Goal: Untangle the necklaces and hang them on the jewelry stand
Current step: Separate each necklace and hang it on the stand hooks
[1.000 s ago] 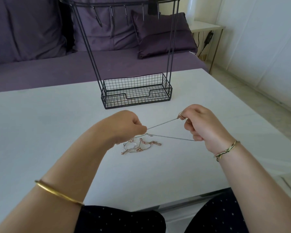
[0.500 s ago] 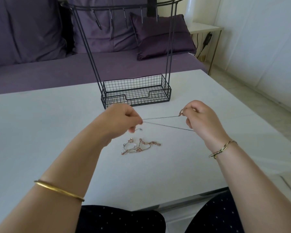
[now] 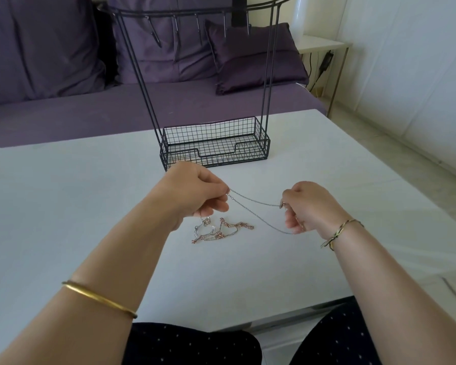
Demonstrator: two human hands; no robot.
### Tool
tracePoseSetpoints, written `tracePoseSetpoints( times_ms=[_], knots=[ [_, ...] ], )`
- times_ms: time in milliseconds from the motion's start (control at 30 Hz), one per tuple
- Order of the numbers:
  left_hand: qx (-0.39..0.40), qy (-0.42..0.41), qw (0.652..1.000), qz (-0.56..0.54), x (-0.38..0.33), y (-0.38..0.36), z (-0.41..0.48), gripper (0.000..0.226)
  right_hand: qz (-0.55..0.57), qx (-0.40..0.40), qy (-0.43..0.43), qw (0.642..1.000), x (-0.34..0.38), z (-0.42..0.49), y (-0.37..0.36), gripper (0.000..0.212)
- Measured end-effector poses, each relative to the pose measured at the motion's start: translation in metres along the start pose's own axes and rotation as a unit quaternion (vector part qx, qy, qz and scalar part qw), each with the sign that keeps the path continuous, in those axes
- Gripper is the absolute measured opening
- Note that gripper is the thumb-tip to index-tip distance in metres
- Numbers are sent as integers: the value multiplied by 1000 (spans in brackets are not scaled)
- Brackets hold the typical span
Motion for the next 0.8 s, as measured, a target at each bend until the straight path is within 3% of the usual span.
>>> tracePoseSetpoints(
  times_ms=[133, 400, 533, 600, 667, 733, 800],
  knots=[
    [-37, -9, 999, -29, -1, 6, 0, 4, -93, -18, -15, 995, -7, 3, 9, 14],
    [-110, -85, 990, -9, -8, 10, -2, 14, -259, 31, -46, 964, -11, -5, 8, 26],
    [-80, -78, 993, -33, -11, 6, -4, 16, -335, 56, -56, 939, -6, -9, 5, 24],
    [-50, -51, 995, -73, -11, 2, -5, 14, -369, 9, -30, 929, 1, -11, 6, 21],
    [-25, -25, 993, -109, -10, -2, -6, 14, -339, -88, 33, 936, 14, -16, 10, 14],
    [-3, -2, 990, -144, -10, -7, -6, 15, -222, -156, 127, 954, 29, -24, 10, 14],
    [14, 15, 982, -186, -10, -11, -7, 16, -39, -132, 191, 972, 44, -37, 7, 14]
  ],
)
Point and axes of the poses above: each hand's wrist, its own z-axis towards the middle knuckle, its own y-axis out of the back of the hand, x = y × z, the point moved 4 cm from there along z, towards the middle knuckle, and after that the axes turned 11 degrees about -z, right-handed, at the moved point
